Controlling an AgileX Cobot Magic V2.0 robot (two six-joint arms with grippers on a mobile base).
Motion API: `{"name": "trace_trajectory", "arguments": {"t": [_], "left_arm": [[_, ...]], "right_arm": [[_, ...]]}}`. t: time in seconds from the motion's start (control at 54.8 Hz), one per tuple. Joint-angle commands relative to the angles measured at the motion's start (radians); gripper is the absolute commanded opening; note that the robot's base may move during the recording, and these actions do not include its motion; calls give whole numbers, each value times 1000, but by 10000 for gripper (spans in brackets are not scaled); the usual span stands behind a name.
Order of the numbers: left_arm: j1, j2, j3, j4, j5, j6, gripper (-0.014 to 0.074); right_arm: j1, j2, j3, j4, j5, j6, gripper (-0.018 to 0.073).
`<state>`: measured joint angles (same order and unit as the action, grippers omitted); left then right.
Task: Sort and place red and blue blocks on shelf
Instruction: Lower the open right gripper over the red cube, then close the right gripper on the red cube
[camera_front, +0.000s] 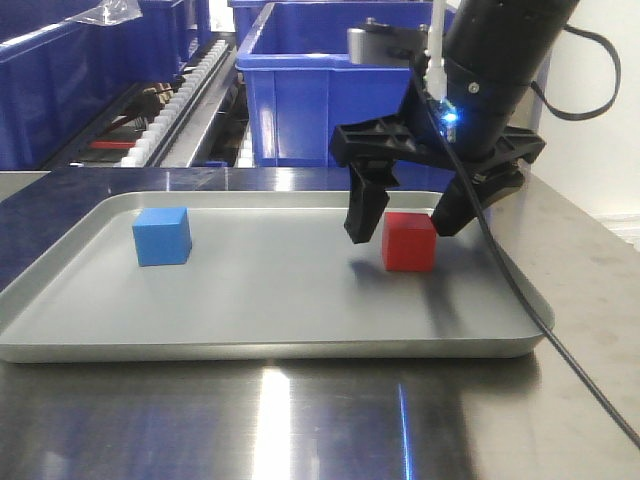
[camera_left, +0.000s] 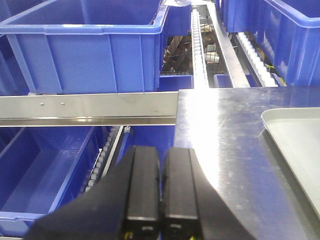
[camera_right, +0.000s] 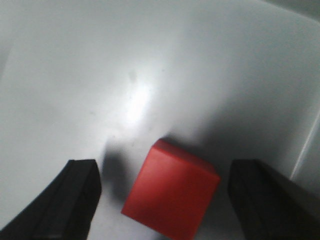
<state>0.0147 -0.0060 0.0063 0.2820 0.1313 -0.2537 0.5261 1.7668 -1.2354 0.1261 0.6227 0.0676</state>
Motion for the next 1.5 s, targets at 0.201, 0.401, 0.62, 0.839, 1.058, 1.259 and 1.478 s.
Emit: {"name": "trace_trajectory", "arguments": {"t": [0.201,0.401,0.62,0.839,1.058,1.259,1.478], "left_arm": [[-6,-18,29,2,-79,-1,95],[-6,-18,29,2,-79,-1,95],[-6,-18,29,2,-79,-1,95],[-6,-18,29,2,-79,-1,95],[-6,-18,29,2,-79,-1,95],[-6,-18,29,2,-79,-1,95],[-6,-18,29,2,-79,-1,95]], "right_arm": [[-3,-42,-33,5,-32,52,624],[-3,-42,-33,4,-34,82,624],[-3,-42,-33,2,-35,86,624],[-7,-41,-33,-47,-37,88,624],[-21,-31,-33,-47,-36,93,624],[-21,-30,-33,-47,-42,93,624],[-20,-30,-33,-47,-44,93,624]]}}
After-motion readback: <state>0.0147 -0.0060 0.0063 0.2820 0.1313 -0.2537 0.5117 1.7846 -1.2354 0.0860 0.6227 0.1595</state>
